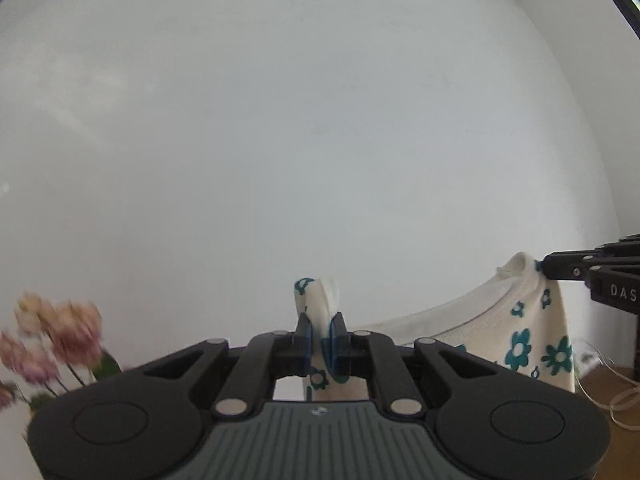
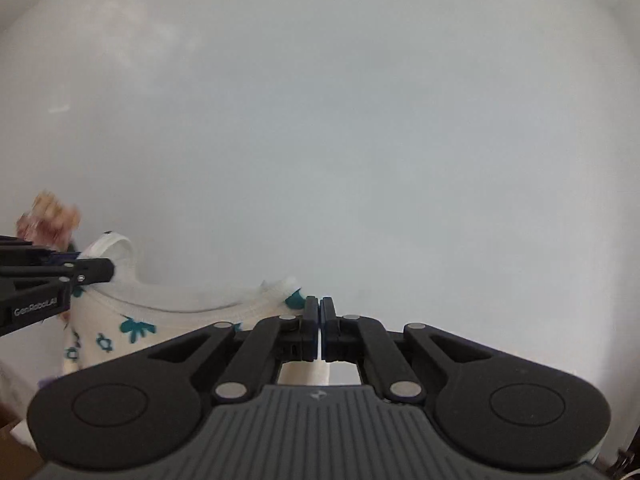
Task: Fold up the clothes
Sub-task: 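Lift the shirt with the left gripper while the right gripper grasps another edge, then raise the shirt high with both grippers, stretching it between them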
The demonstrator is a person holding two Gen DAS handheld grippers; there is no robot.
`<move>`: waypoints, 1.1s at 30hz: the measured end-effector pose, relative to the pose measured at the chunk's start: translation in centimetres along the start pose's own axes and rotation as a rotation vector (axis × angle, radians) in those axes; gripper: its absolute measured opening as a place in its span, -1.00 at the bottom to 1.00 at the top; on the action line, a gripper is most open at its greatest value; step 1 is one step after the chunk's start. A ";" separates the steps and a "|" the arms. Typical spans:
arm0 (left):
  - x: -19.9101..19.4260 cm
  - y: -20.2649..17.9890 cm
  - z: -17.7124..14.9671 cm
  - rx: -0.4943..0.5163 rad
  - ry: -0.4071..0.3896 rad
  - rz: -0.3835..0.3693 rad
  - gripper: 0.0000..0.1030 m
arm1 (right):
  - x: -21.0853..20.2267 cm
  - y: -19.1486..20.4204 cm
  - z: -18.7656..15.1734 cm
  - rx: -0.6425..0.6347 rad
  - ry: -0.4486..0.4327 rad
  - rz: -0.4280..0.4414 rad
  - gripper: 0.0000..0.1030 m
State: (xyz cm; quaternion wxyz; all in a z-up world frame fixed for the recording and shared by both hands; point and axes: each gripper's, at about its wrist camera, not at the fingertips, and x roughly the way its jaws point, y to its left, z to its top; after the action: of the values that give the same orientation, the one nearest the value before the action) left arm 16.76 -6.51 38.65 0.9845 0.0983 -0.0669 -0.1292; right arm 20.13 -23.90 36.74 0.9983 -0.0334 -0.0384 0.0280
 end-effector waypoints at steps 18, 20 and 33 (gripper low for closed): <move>-8.5 -1.6 -19.8 -0.035 0.431 -0.283 -0.85 | -2.6 3.9 -19.8 -0.050 0.414 0.359 -1.00; -10.6 -1.7 -24.9 -0.087 0.536 -0.315 -0.85 | -4.7 5.4 -25.0 -0.029 0.521 0.414 -1.00; -19.9 6.3 -33.9 -0.198 0.700 -0.202 -0.30 | -14.2 10.1 -33.3 0.112 0.722 0.625 -0.05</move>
State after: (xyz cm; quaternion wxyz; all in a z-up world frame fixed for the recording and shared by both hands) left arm 4.53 10.72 4.89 0.9349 0.0472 0.2962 -0.1899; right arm 8.08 -16.78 1.83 0.8918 0.0028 0.3244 0.3153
